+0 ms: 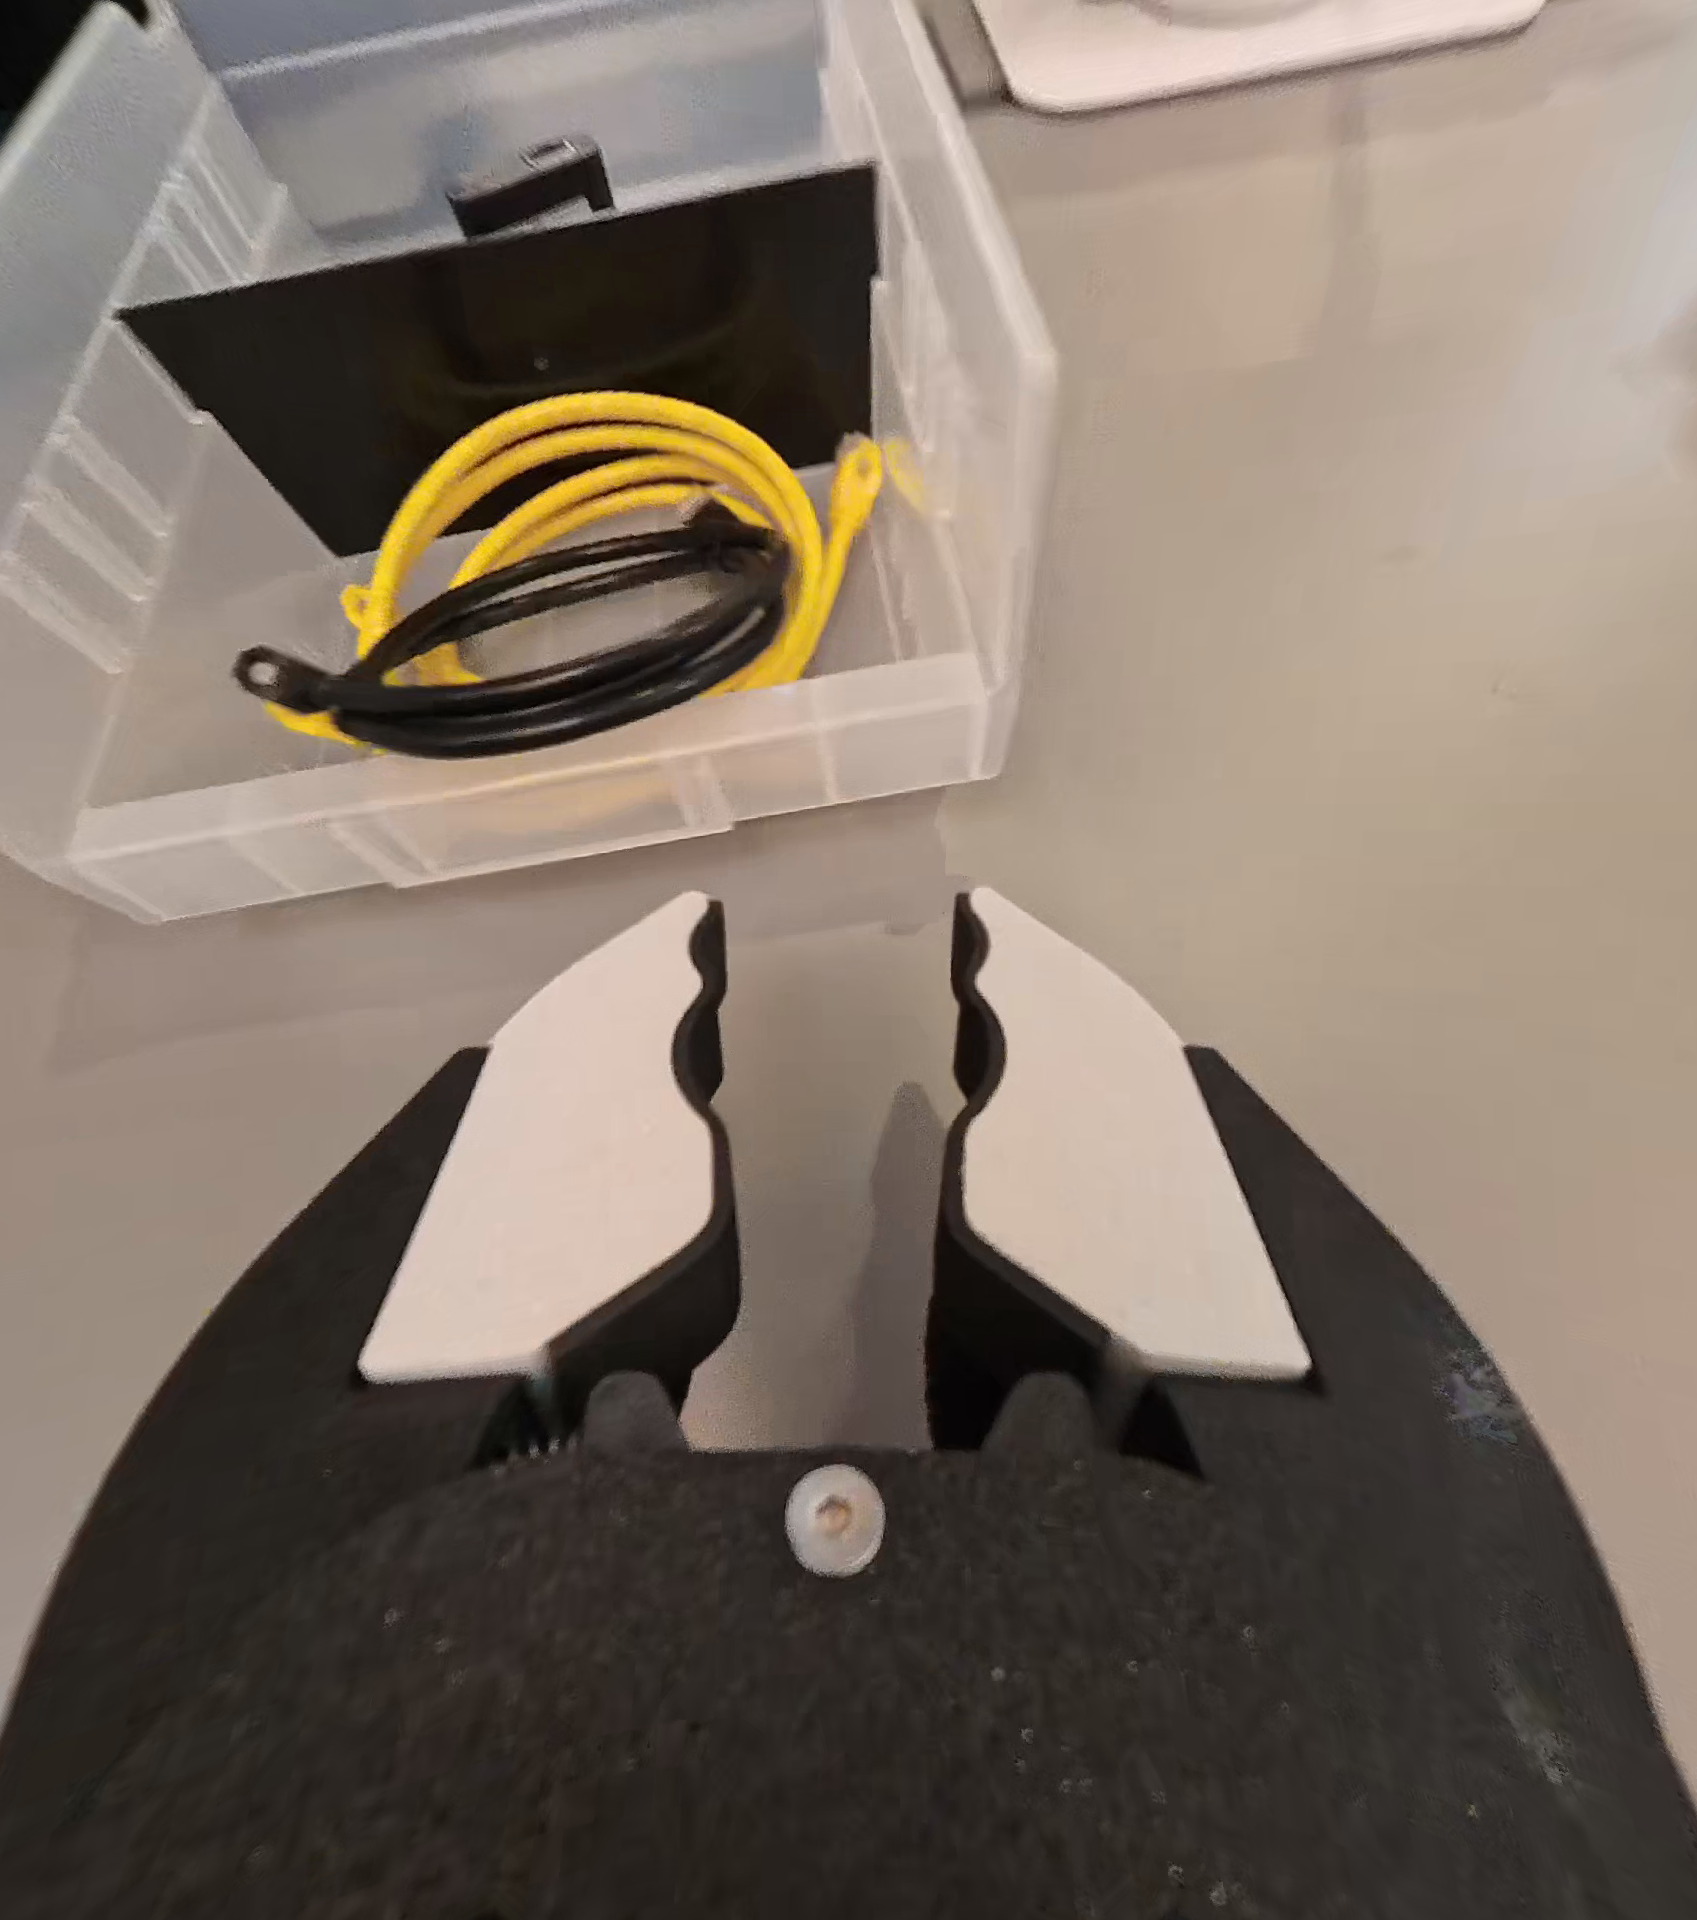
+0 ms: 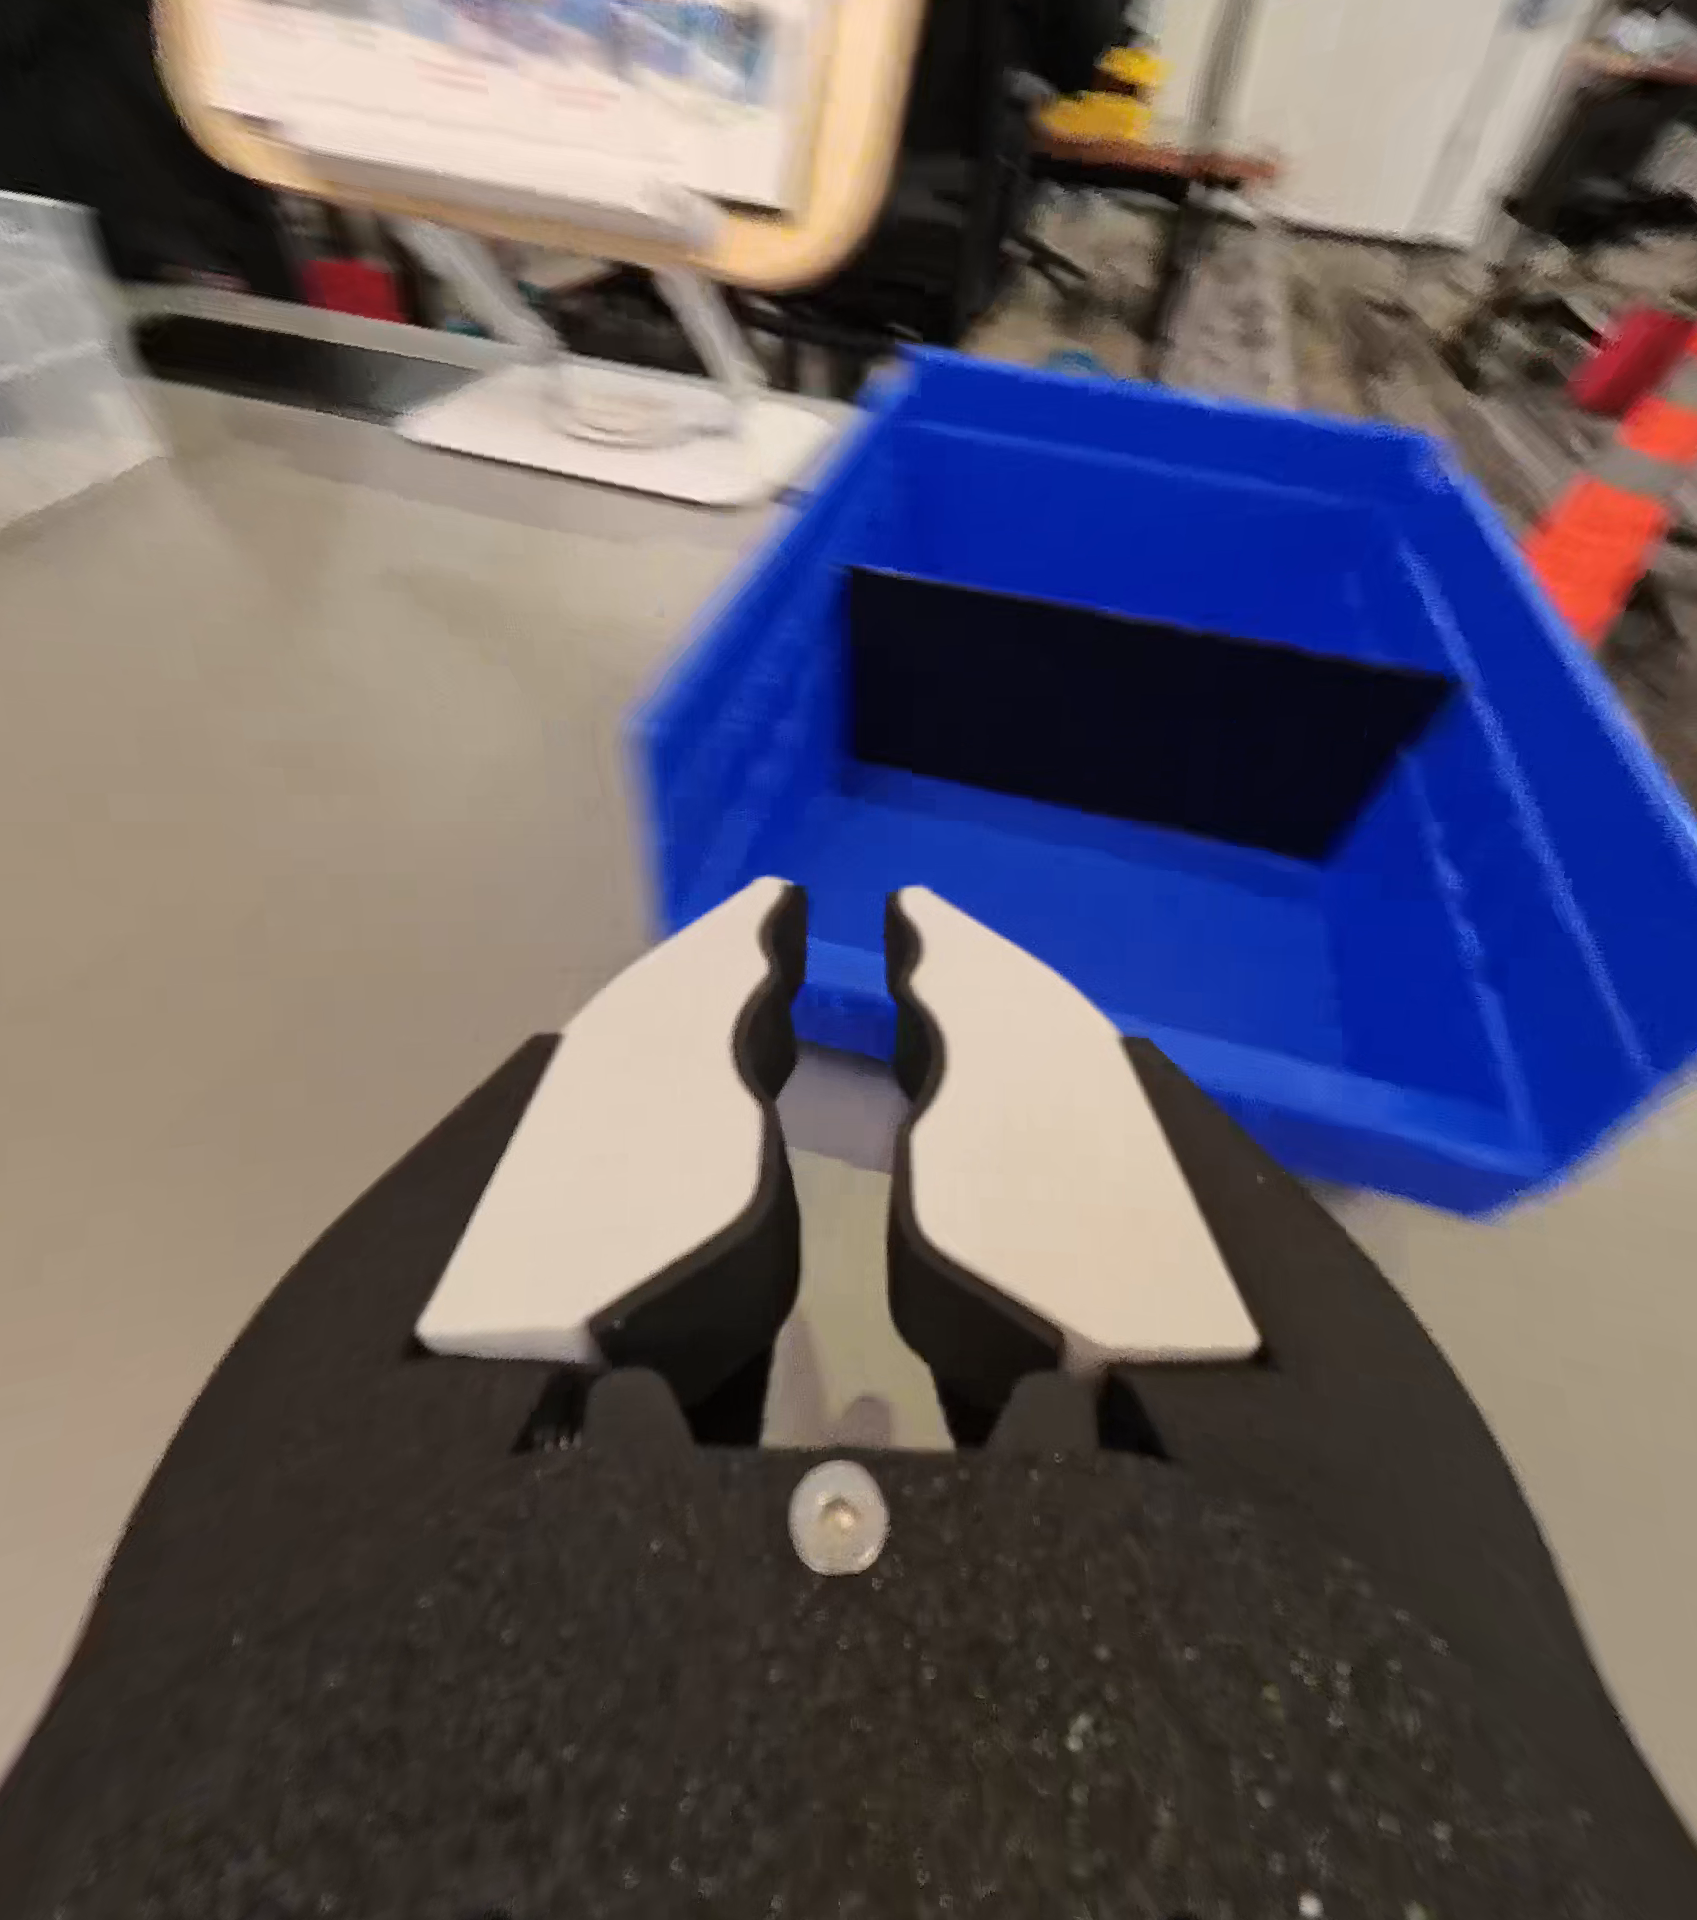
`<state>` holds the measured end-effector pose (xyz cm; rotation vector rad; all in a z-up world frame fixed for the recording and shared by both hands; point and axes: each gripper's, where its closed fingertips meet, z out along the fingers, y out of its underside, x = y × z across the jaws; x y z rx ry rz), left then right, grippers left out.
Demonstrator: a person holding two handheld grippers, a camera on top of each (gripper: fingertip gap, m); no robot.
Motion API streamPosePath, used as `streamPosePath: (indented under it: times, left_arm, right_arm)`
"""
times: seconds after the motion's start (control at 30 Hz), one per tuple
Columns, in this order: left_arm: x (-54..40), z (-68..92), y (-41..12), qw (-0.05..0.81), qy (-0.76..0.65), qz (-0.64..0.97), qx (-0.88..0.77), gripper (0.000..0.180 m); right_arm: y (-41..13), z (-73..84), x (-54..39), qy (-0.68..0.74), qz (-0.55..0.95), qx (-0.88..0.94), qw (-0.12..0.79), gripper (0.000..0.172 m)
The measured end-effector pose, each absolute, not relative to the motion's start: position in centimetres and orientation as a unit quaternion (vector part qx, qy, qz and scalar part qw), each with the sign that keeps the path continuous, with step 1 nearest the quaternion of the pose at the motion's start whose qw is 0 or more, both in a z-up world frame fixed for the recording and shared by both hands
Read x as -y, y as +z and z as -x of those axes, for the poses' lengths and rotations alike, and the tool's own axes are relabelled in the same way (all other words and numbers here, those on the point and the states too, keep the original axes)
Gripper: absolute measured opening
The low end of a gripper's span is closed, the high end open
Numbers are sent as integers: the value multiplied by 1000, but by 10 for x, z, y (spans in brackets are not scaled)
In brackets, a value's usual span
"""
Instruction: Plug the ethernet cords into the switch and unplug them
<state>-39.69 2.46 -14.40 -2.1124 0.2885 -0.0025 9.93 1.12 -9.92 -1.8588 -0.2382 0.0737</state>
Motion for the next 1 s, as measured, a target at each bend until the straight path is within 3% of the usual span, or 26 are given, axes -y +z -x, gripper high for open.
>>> streamPosePath:
  times: [0.07, 0.3, 0.57, 1.0]
  left_arm:
    - [-28, 378, -148, 461, 31, 876, -135, 41]
    - [-42, 298, -142, 449, 124, 853, -235, 41]
    - [-41, 272, -127, 467, 198, 813, -285, 40]
    - [-38, 277, -125, 460, 220, 812, -283, 36]
  right_arm:
    - [-77, -34, 8, 93, 767, 196, 604, 0]
    - [-27, 203, 129, 265, 641, 460, 554, 0]
    - [-20, 260, 130, 326, 661, 435, 518, 0]
    - [-30, 257, 122, 267, 670, 453, 525, 0]
